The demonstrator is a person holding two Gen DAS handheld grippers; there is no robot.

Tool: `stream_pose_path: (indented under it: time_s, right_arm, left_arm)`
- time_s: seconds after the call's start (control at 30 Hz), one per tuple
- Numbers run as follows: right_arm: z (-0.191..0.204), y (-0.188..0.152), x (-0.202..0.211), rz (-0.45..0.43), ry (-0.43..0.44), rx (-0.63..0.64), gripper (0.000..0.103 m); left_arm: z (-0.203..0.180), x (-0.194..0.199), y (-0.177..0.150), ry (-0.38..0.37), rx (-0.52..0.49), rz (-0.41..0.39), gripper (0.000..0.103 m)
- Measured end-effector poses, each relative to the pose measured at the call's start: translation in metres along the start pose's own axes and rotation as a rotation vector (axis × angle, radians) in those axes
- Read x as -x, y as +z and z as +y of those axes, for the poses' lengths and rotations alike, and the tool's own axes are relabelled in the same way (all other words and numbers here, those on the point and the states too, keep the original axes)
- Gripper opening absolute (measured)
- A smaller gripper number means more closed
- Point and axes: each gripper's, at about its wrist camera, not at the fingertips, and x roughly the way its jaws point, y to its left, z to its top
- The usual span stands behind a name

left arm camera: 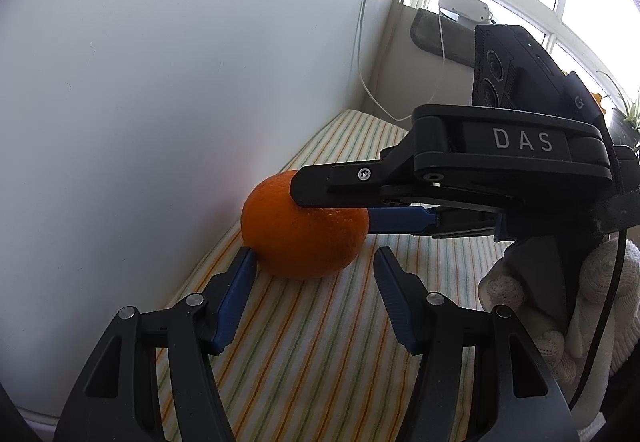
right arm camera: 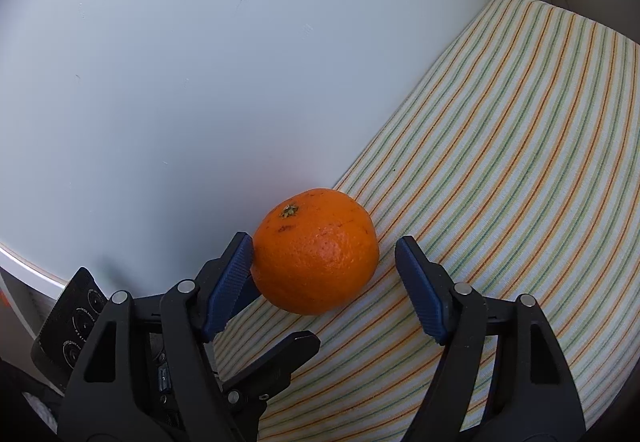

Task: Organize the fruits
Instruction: 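Close the right gripper on the large orange and lift it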

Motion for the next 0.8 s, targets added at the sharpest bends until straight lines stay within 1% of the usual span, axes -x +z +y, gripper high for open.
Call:
stream_pose_path:
  time_s: [0.07,0.23,0.3,0.33,0.43,0.6,0.8]
  right_arm:
    - [0.006,-0.005,-0.004,-0.001,0.014,-0.001,0.07]
    - [0.008,-0.011,-0.004,-0.016,0.004,0.009,0.07]
    - [0.0,-0.017,0.009,-0.018,0.003,0.011,0.069]
    - [-0.002,-0.026,0.019,-0.02,0.001,0.015,0.069]
    - [-0.001,-0.037,0.03,-0.031,0.003,0.013,0.069]
    - [-0.006,-0.039,0.049,-0.046,0.004,0.005,0.069]
    - [-0.008,-0.043,0.076,-0.078,-0.007,0.0,0.069]
  left_arm:
    - [0.001,0.0,0.0,-0.003,0.001,-0.001,0.06]
    - [0.001,0.002,-0.001,-0.006,0.0,-0.006,0.058]
    - [0.001,0.004,-0.002,-0.012,-0.005,-0.005,0.056]
    - [-0.001,0.004,-0.001,-0.014,-0.012,-0.005,0.055]
    - [-0.009,0.006,-0.002,-0.016,-0.037,-0.01,0.055]
    - [-0.021,0.015,-0.006,-0.032,-0.06,-0.018,0.055]
    - [-0.043,0.024,-0.003,-0.061,-0.095,-0.034,0.055]
